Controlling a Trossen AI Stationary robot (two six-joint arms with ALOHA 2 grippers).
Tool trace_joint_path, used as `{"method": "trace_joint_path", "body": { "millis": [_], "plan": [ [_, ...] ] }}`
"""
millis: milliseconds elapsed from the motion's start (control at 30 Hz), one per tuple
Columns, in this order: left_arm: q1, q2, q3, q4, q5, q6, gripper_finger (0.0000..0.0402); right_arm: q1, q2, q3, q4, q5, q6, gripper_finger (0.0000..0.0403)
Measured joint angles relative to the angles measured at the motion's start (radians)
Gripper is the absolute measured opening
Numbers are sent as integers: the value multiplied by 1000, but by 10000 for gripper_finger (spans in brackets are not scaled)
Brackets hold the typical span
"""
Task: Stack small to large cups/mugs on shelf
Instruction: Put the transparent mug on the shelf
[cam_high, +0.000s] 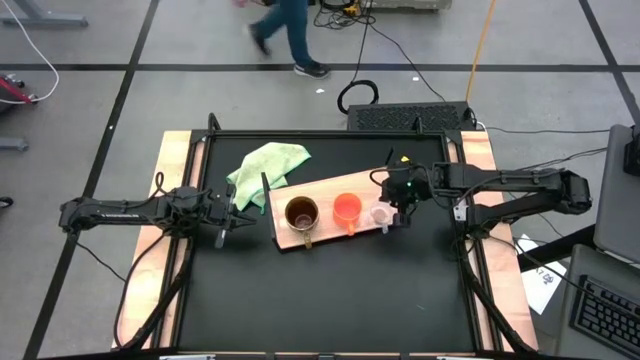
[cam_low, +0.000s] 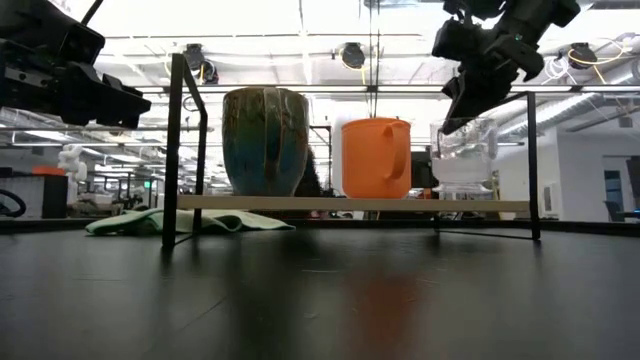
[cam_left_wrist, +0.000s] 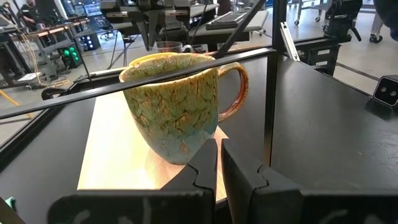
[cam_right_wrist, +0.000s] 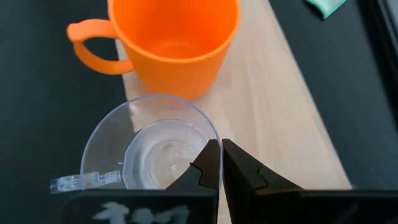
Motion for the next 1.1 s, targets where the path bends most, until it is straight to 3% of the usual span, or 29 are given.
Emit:
{"method": "trace_joint_path", "body": {
  "millis": [200,500,1100],
  "plan": [
    [0,0,0,0,0,0,26,-26,0,0,26,-4,-51,0],
    [0,0,0,0,-1,3,26,-66,49,0,36,-105,-130,0],
    [0,0,0,-1,-2,15,26,-129,80,0,88,-108,-205,0]
  ]
}}
